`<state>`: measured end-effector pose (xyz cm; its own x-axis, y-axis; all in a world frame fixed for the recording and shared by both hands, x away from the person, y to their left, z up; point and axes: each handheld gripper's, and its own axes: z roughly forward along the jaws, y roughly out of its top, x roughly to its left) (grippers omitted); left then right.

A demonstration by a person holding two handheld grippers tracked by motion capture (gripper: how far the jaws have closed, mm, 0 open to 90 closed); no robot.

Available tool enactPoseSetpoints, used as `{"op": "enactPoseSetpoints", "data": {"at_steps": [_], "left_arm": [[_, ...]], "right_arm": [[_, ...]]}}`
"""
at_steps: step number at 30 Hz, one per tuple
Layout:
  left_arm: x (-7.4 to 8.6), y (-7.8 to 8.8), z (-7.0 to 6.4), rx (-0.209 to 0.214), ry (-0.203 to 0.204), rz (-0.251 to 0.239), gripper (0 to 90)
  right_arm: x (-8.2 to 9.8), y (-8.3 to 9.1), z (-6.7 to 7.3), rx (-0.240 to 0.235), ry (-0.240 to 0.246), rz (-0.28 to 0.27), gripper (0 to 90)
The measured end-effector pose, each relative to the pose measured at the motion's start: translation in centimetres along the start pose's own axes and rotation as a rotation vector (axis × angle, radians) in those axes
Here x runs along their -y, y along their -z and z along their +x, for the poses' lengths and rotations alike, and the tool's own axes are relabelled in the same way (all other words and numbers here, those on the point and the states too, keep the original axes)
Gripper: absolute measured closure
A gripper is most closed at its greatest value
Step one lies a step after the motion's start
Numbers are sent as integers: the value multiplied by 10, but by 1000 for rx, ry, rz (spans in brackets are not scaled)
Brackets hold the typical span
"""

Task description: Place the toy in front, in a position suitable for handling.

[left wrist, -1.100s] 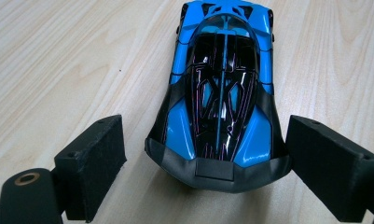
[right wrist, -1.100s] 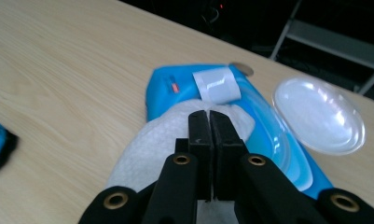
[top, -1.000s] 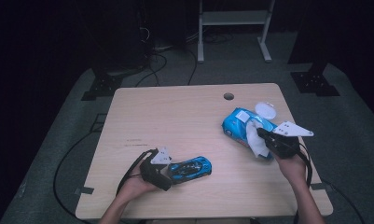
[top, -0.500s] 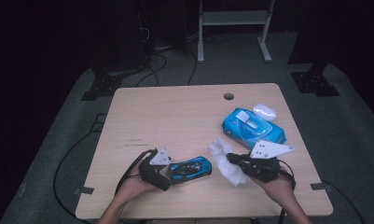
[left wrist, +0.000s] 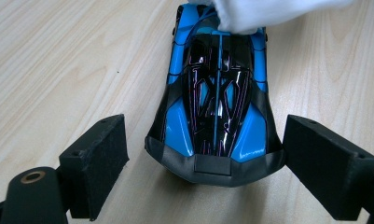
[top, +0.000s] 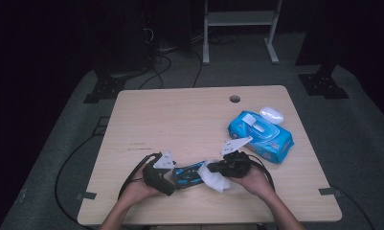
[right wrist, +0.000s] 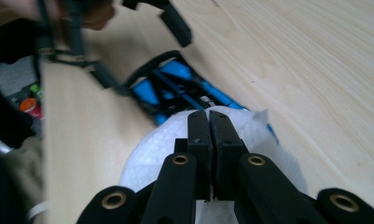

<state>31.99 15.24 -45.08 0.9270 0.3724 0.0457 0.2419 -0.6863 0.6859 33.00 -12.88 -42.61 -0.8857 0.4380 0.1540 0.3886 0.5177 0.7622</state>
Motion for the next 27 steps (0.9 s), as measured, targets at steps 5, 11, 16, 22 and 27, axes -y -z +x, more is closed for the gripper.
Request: {"op": "enactPoseSetpoints", "data": {"at_steps": [5,11,16,22,27], "left_arm": [[1,-1,1,7,0,7,145],[1,-1,0,2,-8,14,147],[2,0,0,18,-12,14,185],[6,-7,4,50,13,64,184],[8,-9,7,90,24,76,238]], "right_arm": [[8,-20,-11,82,12,-6,861],[19,-27,-7,76,21,-3,709],[19,-29,-8,64,20,-6,537],[19,-37,-10,38,-8,-22,515],[19,-35,-9,36,-4,-24,634]]}}
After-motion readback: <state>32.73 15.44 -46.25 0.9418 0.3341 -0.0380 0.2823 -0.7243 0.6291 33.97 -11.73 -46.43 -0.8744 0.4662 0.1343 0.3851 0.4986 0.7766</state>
